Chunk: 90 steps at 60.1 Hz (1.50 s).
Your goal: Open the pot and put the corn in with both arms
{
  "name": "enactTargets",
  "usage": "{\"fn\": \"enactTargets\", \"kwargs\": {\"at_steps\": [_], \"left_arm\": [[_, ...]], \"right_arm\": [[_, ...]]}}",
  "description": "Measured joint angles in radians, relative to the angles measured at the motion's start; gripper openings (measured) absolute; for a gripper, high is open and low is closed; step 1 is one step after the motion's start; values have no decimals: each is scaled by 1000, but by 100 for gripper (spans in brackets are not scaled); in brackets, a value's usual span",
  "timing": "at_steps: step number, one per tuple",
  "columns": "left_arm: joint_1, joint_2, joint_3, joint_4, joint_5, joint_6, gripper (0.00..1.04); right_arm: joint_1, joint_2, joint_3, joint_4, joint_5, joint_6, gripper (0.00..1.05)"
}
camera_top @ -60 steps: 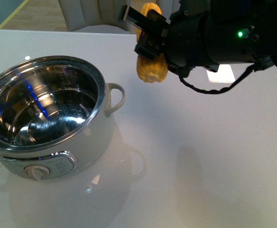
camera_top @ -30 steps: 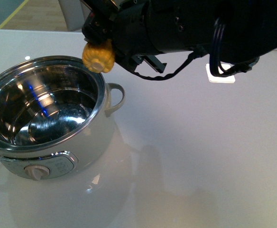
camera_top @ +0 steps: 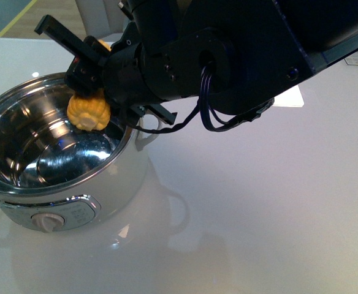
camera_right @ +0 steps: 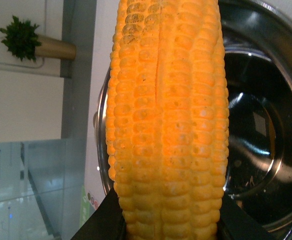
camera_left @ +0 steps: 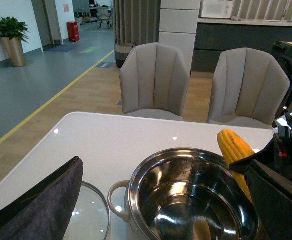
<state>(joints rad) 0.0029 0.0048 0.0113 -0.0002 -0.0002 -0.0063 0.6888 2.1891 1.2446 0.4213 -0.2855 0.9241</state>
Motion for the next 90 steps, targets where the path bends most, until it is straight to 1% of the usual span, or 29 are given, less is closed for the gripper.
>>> {"fn": "enactTargets", "kwargs": {"at_steps": [10,20,22,25,30,31,32,43,47,56,64,68,72,78,90], "left_arm": [[0,0,0,0,0,0,98],[0,0,0,0,0,0,98],[0,0,0,0,0,0,98],[0,0,0,0,0,0,98],[0,0,0,0,0,0,98],[0,0,0,0,0,0,98],[0,0,0,0,0,0,98],[0,0,0,0,0,0,98],[0,0,0,0,0,0,98],[0,0,0,0,0,0,98],[0,0,0,0,0,0,98],[0,0,0,0,0,0,98],[0,0,0,0,0,0,98],[0,0,0,0,0,0,98],[0,0,0,0,0,0,98]], "right_arm": [[13,8,1,-27,-23,-23,24],[14,11,1,-31,-23,-28,24],[14,11,1,-31,-22,-30,29],[14,11,1,-32,-23,-30,42],[14,11,2,-32,-22,-30,62],[14,11,2,-32,-22,-30,64],[14,11,2,-32,-22,-31,69],[8,11,1,-42,-15,-35,97],[0,11,-6,-42,-10,-38,96],[-32,-24,-53,-15,7,-38,96],[-101,-86,-134,47,23,-22,96],[-160,-142,-188,61,44,-23,96],[-222,-215,-243,24,106,-69,96],[-290,-307,-321,5,154,-148,96],[-436,-551,-521,-8,260,-351,96]]}}
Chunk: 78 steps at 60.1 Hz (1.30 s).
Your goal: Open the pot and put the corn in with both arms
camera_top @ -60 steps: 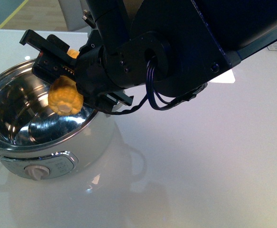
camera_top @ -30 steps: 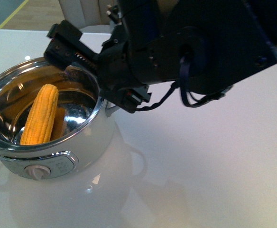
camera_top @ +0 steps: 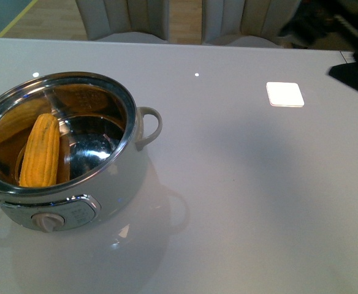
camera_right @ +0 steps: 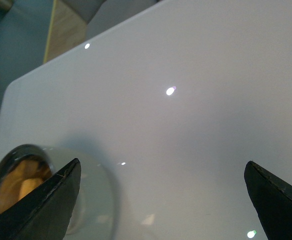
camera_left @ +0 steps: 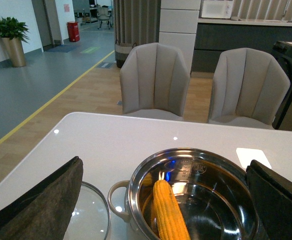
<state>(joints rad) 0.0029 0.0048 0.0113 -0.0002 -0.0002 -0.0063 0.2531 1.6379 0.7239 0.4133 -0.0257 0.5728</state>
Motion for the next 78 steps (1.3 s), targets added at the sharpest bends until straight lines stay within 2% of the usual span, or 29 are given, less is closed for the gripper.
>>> {"fn": "enactTargets", "kwargs": {"at_steps": [16,26,37,39,42,46,52,56,65,67,78], "left_arm": [[0,0,0,0,0,0,98],[0,0,0,0,0,0,98],[0,0,0,0,0,0,98],[0,0,0,0,0,0,98],[0,0,0,0,1,0,98],[0,0,0,0,0,0,98],[0,0,0,0,0,0,98],[0,0,0,0,0,0,98],[0,0,0,0,0,0,98],[0,0,0,0,0,0,98],[0,0,0,0,0,0,98]], "right_arm": [[-172,-396,-290,-35,29,-197,96],[-193,-641,-418,-121,26,-282,96],[-216,-792,-485,-168,16,-297,96],[-228,-781,-507,-103,22,-317,93],[-240,-766,-569,92,23,-395,84],[-249,-770,-631,261,26,-462,74],[-250,-792,-668,389,26,-525,57],[-250,-817,-692,371,26,-543,44],[-250,-976,-705,230,26,-563,5],[-250,-997,-705,211,26,-568,2],[-250,-1114,-706,103,26,-567,2]]}}
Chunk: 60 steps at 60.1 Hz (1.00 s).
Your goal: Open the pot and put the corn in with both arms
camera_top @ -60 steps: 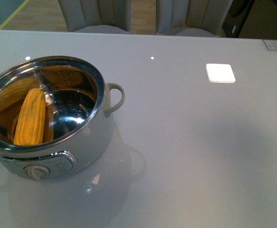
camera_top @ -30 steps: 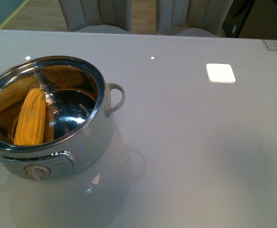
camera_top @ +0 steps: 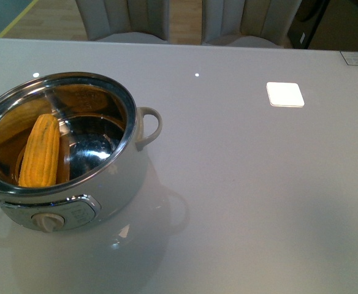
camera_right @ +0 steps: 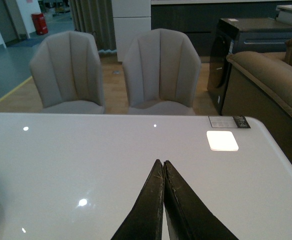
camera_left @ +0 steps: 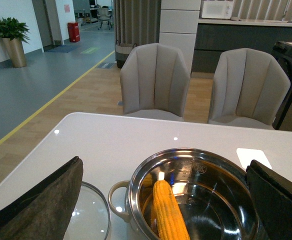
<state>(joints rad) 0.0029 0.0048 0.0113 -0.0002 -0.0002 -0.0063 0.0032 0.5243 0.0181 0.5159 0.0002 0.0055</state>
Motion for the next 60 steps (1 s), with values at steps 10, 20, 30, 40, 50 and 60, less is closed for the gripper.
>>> {"fn": "enactTargets", "kwargs": {"at_steps": [10,20,30,40,50,60], "left_arm": [[0,0,0,0,0,0,98],[0,0,0,0,0,0,98],[0,0,0,0,0,0,98],[0,0,0,0,0,0,98],[0,0,0,0,0,0,98],[0,0,0,0,0,0,98]], "right_arm": [[0,-95,0,-90,0,0,2],[0,-173,0,-165,0,0,2],[0,-237,0,-227,0,0,2],[0,-287,0,-277,0,0,2],[0,-331,0,-322,0,0,2],[0,-471,0,-493,1,0,2]]}}
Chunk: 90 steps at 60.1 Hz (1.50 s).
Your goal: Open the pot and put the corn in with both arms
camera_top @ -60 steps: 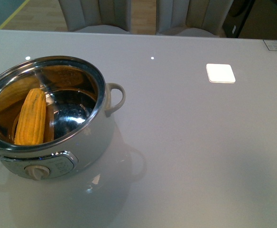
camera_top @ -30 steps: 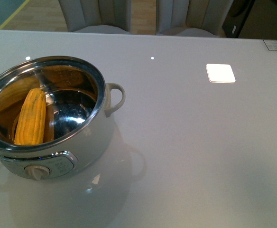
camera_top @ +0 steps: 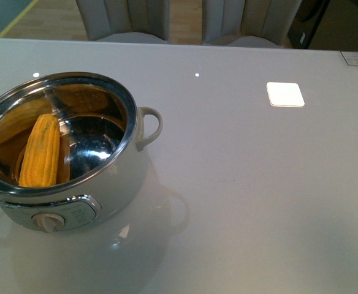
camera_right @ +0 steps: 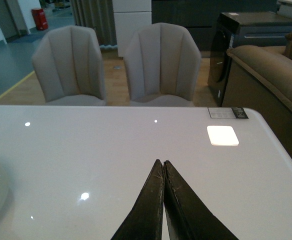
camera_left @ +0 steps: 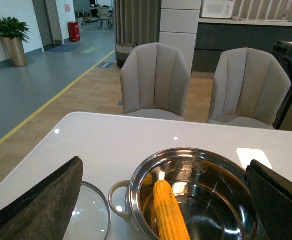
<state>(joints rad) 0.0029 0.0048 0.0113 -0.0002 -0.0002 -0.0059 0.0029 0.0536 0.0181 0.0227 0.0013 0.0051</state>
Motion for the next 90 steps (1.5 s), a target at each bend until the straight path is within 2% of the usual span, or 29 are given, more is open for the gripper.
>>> {"fn": "enactTargets", "kwargs": {"at_steps": [32,34,46,53,64,90], "left_arm": [[0,0,0,0,0,0,98],[0,0,0,0,0,0,98],[0,0,0,0,0,0,98],[0,0,0,0,0,0,98],[0,0,0,0,0,0,98],[0,0,0,0,0,0,98]], "right_arm": [[0,-47,0,-21,-1,0,2],[0,-47,0,-21,-1,-1,5],[0,-47,0,-21,-1,-1,40],[0,-47,0,-21,-1,-1,65],[0,-47,0,-21,-1,-1,95],[0,-47,0,-21,-1,-1,96]]}}
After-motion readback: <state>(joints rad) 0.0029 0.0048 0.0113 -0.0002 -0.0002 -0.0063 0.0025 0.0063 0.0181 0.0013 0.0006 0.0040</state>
